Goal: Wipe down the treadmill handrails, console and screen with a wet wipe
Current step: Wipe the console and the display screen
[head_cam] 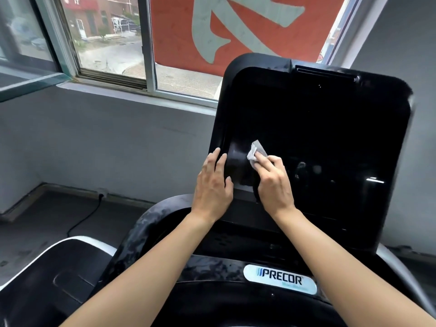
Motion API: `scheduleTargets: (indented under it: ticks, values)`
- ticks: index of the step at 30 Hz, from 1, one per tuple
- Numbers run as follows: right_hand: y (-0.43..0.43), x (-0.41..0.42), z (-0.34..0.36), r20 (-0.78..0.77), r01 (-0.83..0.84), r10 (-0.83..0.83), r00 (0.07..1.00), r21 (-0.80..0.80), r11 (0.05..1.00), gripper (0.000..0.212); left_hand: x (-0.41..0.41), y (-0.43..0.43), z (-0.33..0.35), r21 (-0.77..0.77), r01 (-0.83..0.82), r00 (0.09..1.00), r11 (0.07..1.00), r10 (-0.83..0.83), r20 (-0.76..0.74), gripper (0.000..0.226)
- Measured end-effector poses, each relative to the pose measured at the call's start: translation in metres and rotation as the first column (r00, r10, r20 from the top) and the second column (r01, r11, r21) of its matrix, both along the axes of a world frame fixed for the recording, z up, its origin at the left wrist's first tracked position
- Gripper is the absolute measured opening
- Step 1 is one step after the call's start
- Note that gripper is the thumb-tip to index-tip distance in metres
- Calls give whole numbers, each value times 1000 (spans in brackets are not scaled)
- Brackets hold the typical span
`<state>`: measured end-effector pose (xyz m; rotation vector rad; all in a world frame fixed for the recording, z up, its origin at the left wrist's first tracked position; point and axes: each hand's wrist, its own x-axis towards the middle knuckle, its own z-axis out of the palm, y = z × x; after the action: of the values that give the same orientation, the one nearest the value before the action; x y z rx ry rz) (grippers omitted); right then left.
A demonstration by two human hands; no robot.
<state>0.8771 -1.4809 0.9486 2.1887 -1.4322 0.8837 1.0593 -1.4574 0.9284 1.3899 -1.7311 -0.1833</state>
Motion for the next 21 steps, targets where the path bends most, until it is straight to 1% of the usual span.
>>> scheduleTargets:
  ticks: [2,4,5,6,8,9,11,12,14,15,17,19,21]
  values:
    - [-2,1,3,7,-29,29,1000,25,999,41,0,-3,1,-42,36,996,998,-32,78,61]
    - [4,6,0,-33,-59,60,998,35,998,41,-1,-7,0,-64,44,988,997,-34,150,62]
    - [7,9,-4,-86,-82,85,993,39,996,41,-1,-8,-1,-65,31,984,997,-19,175,63]
    - [10,10,-9,-171,-110,114,979,35,993,42,-2,-10,-2,-58,11,981,998,0,195,65]
    - [13,7,-18,-376,-156,153,914,23,987,44,-3,-13,-3,-47,-27,972,999,37,231,68]
    - [11,2,-19,-436,-172,168,884,31,985,45,-3,-14,-4,-44,-40,966,998,50,253,70]
    - [1,-6,-9,-465,-182,185,866,53,982,49,-4,-16,-4,-42,-70,952,997,79,296,73]
    - [-4,-9,-1,-415,-186,194,889,60,981,50,-3,-15,-4,-43,-85,945,995,94,314,73]
    - [-15,-10,19,-180,-180,190,965,71,981,48,-1,-15,-2,-58,-96,932,994,110,346,73]
    - [-18,-8,28,-81,-174,179,981,66,983,46,1,-15,-1,-69,-93,926,993,112,360,72]
    - [-25,-2,38,64,-151,147,987,68,986,49,4,-15,1,-83,-87,914,993,113,389,71]
    - [-31,8,40,208,-121,96,973,109,987,56,7,-16,3,-84,-88,907,993,115,404,69]
    - [-31,17,35,260,-105,67,963,137,985,61,9,-16,3,-82,-80,912,993,106,396,68]
